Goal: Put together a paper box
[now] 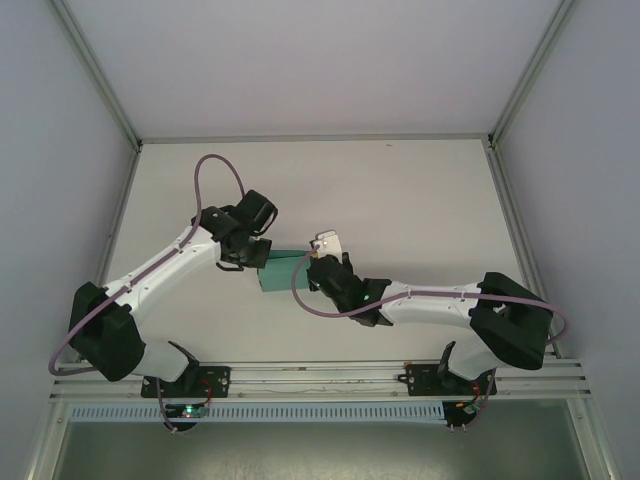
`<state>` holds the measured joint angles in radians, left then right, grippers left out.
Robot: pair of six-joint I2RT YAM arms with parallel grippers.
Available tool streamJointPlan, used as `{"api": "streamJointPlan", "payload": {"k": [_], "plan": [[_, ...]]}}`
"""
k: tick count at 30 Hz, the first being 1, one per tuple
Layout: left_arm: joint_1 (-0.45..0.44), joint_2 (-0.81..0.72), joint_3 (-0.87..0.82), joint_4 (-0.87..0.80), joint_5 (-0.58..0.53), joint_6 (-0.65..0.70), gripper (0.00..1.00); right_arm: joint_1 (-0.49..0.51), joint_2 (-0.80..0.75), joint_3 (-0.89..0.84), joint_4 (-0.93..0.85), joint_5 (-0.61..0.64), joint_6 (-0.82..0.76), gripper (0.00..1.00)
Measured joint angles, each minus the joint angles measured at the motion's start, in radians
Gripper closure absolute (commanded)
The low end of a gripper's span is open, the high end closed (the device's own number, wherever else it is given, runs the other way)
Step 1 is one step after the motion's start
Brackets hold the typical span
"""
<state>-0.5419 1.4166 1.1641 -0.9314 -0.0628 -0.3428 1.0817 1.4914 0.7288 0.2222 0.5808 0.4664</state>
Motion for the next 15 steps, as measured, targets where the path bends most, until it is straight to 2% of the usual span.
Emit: {"api": "streamJointPlan", "payload": {"k": [8, 15], "plan": [[0.0, 0.0, 0.014, -0.035, 0.034, -0.033, 1.0, 0.001, 0.005, 0.0, -0.001, 0.009, -0.019, 1.0], [0.031, 0.014, 0.053, -0.134, 0.198, -0.14, 1.0, 0.018, 0.035, 0.014, -0.002, 0.063, -0.029, 1.0]]}}
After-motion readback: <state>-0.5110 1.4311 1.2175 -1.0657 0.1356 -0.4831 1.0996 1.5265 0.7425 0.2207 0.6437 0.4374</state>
